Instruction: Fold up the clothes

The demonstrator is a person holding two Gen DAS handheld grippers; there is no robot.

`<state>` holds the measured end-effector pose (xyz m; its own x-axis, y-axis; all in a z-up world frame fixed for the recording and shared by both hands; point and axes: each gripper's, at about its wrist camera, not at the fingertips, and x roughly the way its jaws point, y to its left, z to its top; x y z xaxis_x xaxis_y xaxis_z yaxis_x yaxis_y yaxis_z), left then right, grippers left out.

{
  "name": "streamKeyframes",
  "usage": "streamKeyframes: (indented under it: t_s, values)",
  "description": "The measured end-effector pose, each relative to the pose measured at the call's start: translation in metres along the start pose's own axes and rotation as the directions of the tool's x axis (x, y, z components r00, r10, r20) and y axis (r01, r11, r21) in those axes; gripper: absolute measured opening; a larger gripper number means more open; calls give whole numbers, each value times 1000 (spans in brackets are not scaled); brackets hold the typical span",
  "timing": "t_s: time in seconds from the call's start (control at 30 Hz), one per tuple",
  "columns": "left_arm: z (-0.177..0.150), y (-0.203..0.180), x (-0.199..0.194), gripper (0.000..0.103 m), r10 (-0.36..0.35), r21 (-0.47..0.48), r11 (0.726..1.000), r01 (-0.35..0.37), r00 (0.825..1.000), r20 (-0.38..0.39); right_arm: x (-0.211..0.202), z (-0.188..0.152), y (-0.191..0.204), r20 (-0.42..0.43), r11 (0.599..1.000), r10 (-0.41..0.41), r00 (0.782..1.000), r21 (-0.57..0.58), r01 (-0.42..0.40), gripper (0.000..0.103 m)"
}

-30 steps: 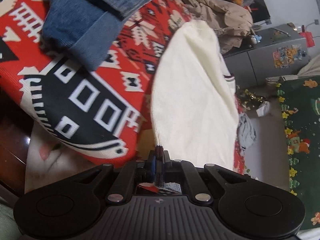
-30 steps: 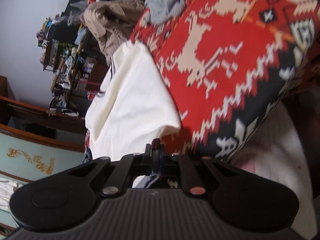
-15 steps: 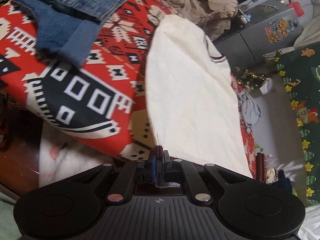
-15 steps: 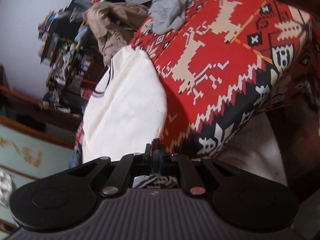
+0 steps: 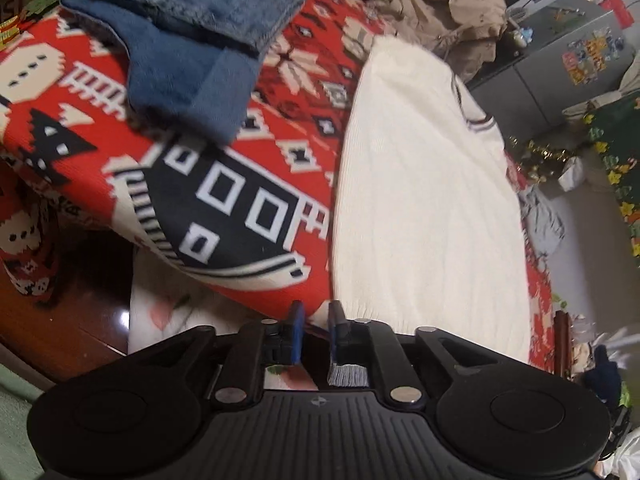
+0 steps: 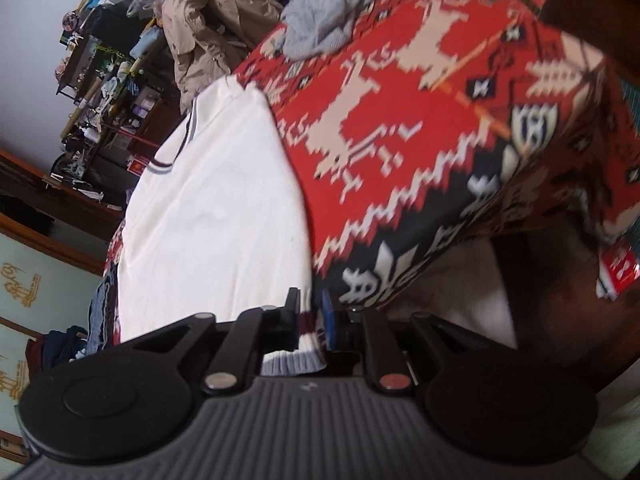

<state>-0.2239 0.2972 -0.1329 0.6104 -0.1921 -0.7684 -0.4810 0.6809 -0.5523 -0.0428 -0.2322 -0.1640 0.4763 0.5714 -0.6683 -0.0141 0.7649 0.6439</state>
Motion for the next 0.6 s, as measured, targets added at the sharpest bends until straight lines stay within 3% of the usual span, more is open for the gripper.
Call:
streamKeyframes:
  t_s: [0.13,0.27,0.4,0.47,0.6]
  values:
    - [8,-4,-12,17,1,31,1000,-3,999,41,-14,7,3,30,998,-30,999,-47,31,22]
    - [23,-16,-16,19,5,80,997,-11,997,76,-26,15,11,60,992,-57,997,-111,63,40]
    - [47,-37,-9,30,16,153,988,-33,994,108,-25,35,35,55,975,-60,997,-211,70,47]
    - [63,-50,-4,31,26,198,979,-49,993,118,-24,46,49,53,960,-56,997,-271,68,56]
    - [98,-69,9,46,47,251,964,-86,986,157,-23,74,83,61,913,-57,997,-402,77,71]
